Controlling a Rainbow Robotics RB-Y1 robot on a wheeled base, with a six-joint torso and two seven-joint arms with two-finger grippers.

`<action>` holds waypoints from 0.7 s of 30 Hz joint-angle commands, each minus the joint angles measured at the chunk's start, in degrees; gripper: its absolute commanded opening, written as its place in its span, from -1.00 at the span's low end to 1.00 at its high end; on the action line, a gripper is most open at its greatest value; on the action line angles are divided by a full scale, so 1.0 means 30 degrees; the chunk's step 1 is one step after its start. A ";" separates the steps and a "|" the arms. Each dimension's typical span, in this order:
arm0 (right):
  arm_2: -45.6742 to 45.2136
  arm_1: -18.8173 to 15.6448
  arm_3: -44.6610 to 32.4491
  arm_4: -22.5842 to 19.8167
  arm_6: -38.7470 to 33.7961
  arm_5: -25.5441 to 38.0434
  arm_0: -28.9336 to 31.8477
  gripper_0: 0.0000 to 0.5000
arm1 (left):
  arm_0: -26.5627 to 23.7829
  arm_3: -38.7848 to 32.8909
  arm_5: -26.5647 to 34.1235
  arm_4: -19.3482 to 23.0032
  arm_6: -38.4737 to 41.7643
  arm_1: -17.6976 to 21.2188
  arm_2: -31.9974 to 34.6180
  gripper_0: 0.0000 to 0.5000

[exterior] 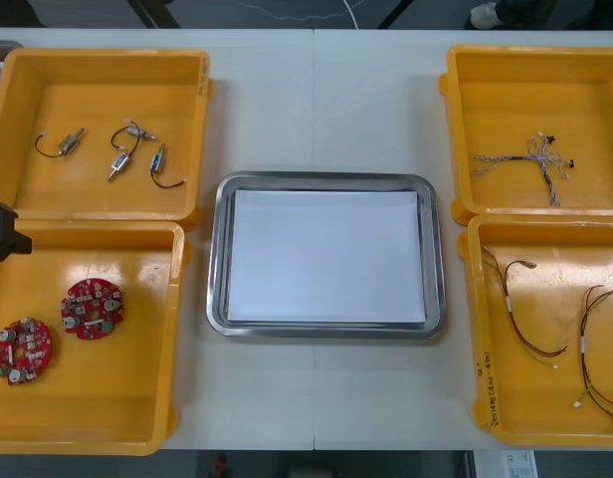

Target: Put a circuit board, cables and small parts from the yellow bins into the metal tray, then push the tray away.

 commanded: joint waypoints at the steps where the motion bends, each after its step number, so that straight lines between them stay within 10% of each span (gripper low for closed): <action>1: -0.0534 -0.0752 -0.0467 0.0071 -0.0635 0.0051 -0.0405 1.00 | 0.0270 -0.0584 0.0119 -0.0096 -0.1805 0.0785 0.0485 1.00; 21: -0.0534 -0.0752 -0.0467 0.0071 -0.0635 0.0051 -0.0405 1.00 | 0.0270 -0.0584 0.0119 -0.0096 -0.1805 0.0785 0.0485 1.00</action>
